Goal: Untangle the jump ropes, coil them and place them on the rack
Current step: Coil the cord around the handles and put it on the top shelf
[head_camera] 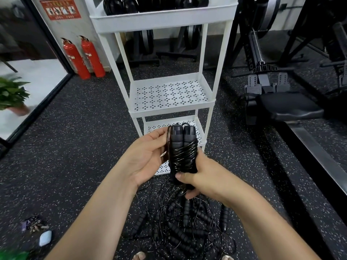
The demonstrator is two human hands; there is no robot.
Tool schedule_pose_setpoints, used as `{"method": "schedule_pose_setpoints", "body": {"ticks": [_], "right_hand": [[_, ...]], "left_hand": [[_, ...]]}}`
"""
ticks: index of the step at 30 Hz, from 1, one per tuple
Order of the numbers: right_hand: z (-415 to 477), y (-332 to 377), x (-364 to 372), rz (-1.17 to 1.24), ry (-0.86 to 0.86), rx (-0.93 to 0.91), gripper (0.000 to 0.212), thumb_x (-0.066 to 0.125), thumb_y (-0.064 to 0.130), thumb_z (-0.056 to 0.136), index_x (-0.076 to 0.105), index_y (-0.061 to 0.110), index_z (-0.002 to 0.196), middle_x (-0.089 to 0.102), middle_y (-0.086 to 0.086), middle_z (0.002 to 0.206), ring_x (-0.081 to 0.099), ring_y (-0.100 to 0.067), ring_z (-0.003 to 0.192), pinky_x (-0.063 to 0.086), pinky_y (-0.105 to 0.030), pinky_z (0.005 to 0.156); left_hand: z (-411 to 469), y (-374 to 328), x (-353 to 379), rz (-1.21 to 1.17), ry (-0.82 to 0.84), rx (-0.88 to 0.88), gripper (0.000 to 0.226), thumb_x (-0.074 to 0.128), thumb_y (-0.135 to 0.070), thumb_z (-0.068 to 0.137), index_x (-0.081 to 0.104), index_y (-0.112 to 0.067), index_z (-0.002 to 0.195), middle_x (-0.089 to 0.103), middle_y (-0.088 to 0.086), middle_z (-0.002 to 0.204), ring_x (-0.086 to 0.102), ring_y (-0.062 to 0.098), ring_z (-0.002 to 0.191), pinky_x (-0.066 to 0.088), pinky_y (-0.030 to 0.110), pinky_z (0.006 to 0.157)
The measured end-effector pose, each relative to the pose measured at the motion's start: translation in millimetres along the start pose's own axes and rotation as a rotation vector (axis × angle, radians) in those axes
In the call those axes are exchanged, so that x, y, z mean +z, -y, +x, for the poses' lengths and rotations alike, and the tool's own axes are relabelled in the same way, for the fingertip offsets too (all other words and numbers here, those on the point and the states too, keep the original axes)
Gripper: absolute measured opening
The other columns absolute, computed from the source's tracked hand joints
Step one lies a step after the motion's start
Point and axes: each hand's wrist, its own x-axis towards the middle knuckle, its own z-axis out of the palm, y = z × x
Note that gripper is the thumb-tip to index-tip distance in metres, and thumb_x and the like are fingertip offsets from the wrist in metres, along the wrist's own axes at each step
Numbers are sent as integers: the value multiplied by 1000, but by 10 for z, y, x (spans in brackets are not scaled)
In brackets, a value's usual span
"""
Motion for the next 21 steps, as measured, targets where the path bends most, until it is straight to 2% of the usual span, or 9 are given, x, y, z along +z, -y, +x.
{"method": "schedule_pose_setpoints", "body": {"ticks": [2,4,7,10,12,16,18,21], "right_hand": [[-1,-18,19,11,-9,-14,92,81,22,94,21,45,159,74,7,115,81,-24,86,69,-45,73],[-19,-10,20,35,-8,-15,104,81,20,94,9,52,161,76,2,111,81,-27,76,68,-47,72],[-80,69,-12,62,7,13,93,79,16,97,16,54,153,75,-3,111,80,-32,71,69,-47,71],[-117,114,-33,-2,7,41,83,77,15,99,18,53,144,75,-4,111,81,-33,72,69,-45,69],[-128,119,-39,-45,-11,42,75,77,16,99,22,50,138,75,-4,110,80,-34,70,68,-48,68],[-114,106,-53,-109,-25,32,56,75,20,98,31,36,129,77,-4,104,79,-34,66,67,-52,69],[-102,97,-72,-190,10,43,54,73,23,98,31,33,130,79,-4,99,78,-30,63,67,-45,68],[-114,76,-110,-261,74,51,58,74,27,98,28,31,133,79,-5,96,76,-22,60,62,-33,59]], "left_hand": [[-27,-39,0,-8,38,4,41,61,-8,106,59,2,146,50,32,155,51,37,132,24,65,128],[-34,-70,-17,3,84,8,44,63,-7,106,56,2,148,47,32,157,50,37,134,23,65,128],[-38,-58,-57,39,140,30,48,67,-6,102,55,2,149,51,31,155,54,35,134,33,59,125],[-50,-34,-50,124,119,69,45,71,-4,97,63,0,141,66,25,141,65,32,127,52,44,108],[-64,-2,0,145,83,112,41,71,-9,95,69,0,136,71,23,133,69,29,121,56,40,104],[-91,45,76,167,8,172,33,69,-18,101,74,0,128,76,21,125,71,26,110,55,41,103],[-86,31,65,222,-23,149,30,70,-17,102,74,-2,127,77,19,123,73,29,115,55,44,106],[-58,2,4,373,-49,127,27,73,-17,101,76,-10,127,78,16,120,70,34,119,51,53,110]]}}
